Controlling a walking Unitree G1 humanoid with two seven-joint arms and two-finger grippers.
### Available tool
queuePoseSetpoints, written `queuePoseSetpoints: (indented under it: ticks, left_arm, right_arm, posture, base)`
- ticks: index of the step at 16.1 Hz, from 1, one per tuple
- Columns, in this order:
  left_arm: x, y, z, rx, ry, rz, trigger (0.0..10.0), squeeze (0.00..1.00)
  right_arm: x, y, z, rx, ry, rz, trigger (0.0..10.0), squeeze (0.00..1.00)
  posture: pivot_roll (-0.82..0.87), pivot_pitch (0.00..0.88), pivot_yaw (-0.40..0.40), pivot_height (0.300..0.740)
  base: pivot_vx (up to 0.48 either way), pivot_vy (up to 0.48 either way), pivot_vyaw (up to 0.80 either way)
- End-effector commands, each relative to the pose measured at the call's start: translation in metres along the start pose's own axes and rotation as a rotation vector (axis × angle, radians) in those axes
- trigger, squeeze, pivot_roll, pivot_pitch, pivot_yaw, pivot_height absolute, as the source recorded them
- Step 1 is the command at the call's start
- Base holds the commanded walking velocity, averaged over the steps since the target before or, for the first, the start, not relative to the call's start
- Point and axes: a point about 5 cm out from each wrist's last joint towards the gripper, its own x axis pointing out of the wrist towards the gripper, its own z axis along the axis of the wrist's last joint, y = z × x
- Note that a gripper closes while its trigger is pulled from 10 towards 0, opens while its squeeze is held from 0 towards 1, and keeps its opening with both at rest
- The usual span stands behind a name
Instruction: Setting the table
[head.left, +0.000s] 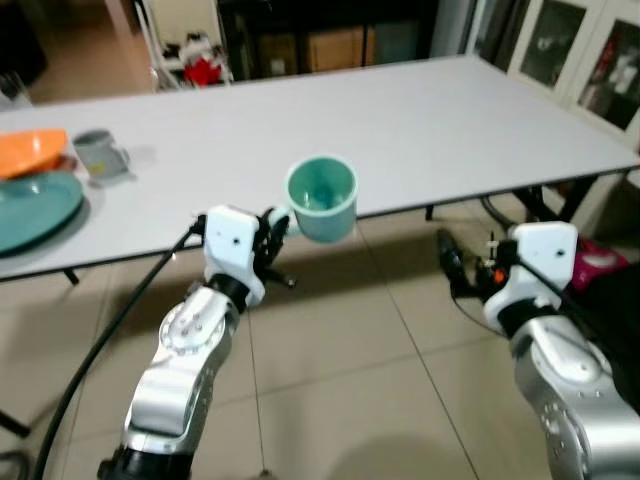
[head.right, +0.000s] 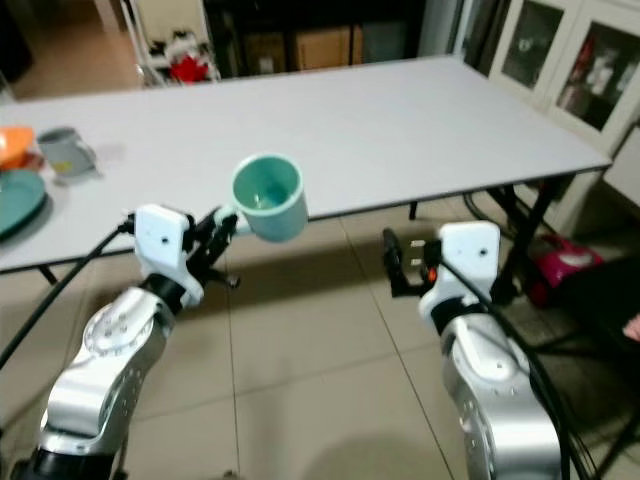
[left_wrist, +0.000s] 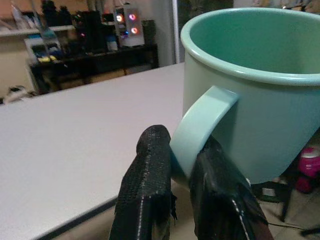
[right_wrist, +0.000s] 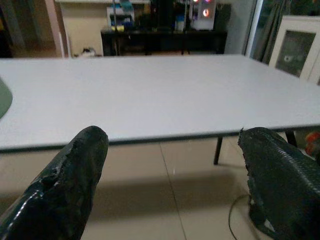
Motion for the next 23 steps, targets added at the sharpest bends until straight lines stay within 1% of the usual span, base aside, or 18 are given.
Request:
queuePoseSetpoints:
  ticks: [1, 2, 3, 5, 10, 12, 14, 18, 21, 23]
  left_arm:
    - [-0.0032, 0.009, 0.0007, 0.021, -0.003, 0.033, 10.0, 0.0]
    - [-0.0046, 0.0124, 0.0007, 0.035, 0.004, 0.051, 10.0, 0.0]
    - [-0.0051, 0.0129, 0.0004, 0.05, 0.008, 0.049, 10.0, 0.0]
    - [-0.0022, 0.0151, 0.0035, 0.051, -0.001, 0.055, 10.0, 0.0]
    - [-0.0017, 0.013, 0.0036, 0.052, 0.001, 0.034, 10.0, 0.0]
    - [0.0006, 0.0115, 0.0047, 0.05, -0.003, 0.029, 10.0, 0.0]
    - [0.0018, 0.0125, 0.0048, 0.052, -0.005, 0.028, 10.0, 0.0]
    - [-0.0029, 0.0113, 0.0019, 0.049, 0.007, 0.027, 10.0, 0.0]
    - [-0.0029, 0.0132, 0.0, 0.046, 0.015, 0.04, 10.0, 0.0]
    - [-0.0034, 0.0119, -0.0004, 0.043, 0.019, 0.036, 10.0, 0.0]
  right_arm:
    - [0.0022, 0.0065, 0.0027, 0.023, -0.018, 0.028, 10.0, 0.0]
    - [0.001, 0.0081, 0.0016, 0.004, -0.018, 0.039, 10.0, 0.0]
    - [0.0013, 0.0083, 0.0017, 0.005, -0.019, 0.041, 10.0, 0.0]
    - [0.003, 0.0095, 0.0015, 0.001, -0.021, 0.041, 10.0, 0.0]
    - [0.0002, 0.0076, 0.0004, 0.0, -0.021, 0.022, 10.0, 0.0]
    - [0.001, 0.005, 0.0006, -0.003, -0.024, 0.01, 10.0, 0.0]
    - [0.0021, 0.0056, -0.0001, -0.008, -0.02, 0.007, 10.0, 0.0]
    - [0.0002, 0.0051, -0.0033, -0.008, -0.003, 0.009, 10.0, 0.0]
    - [0.0026, 0.0062, -0.0035, -0.014, 0.008, 0.022, 10.0, 0.0]
    - [0.0004, 0.0056, -0.0057, -0.015, 0.018, 0.023, 10.0, 0.0]
  posture:
    - [0.08, 0.0, 0.034, 0.727]
    - [0.08, 0.0, 0.036, 0.727]
    - [0.08, 0.0, 0.035, 0.727]
    - [0.08, 0.0, 0.039, 0.727]
    - [0.07, 0.0, 0.056, 0.727]
    - [0.07, 0.0, 0.057, 0.727]
    - [0.07, 0.0, 0.059, 0.727]
    - [0.08, 0.0, 0.049, 0.727]
    - [0.08, 0.0, 0.052, 0.727]
    - [0.08, 0.0, 0.052, 0.727]
  base:
    - [0.341, 0.0, 0.0]
    - [0.345, 0.0, 0.0]
    - [0.345, 0.0, 0.0]
    - [0.347, 0.0, 0.0]
    - [0.373, 0.0, 0.0]
    - [0.403, 0.0, 0.0]
    - [0.407, 0.0, 0.0]
    - [0.411, 0.0, 0.0]
    - [0.415, 0.0, 0.0]
    - [0.414, 0.0, 0.0]
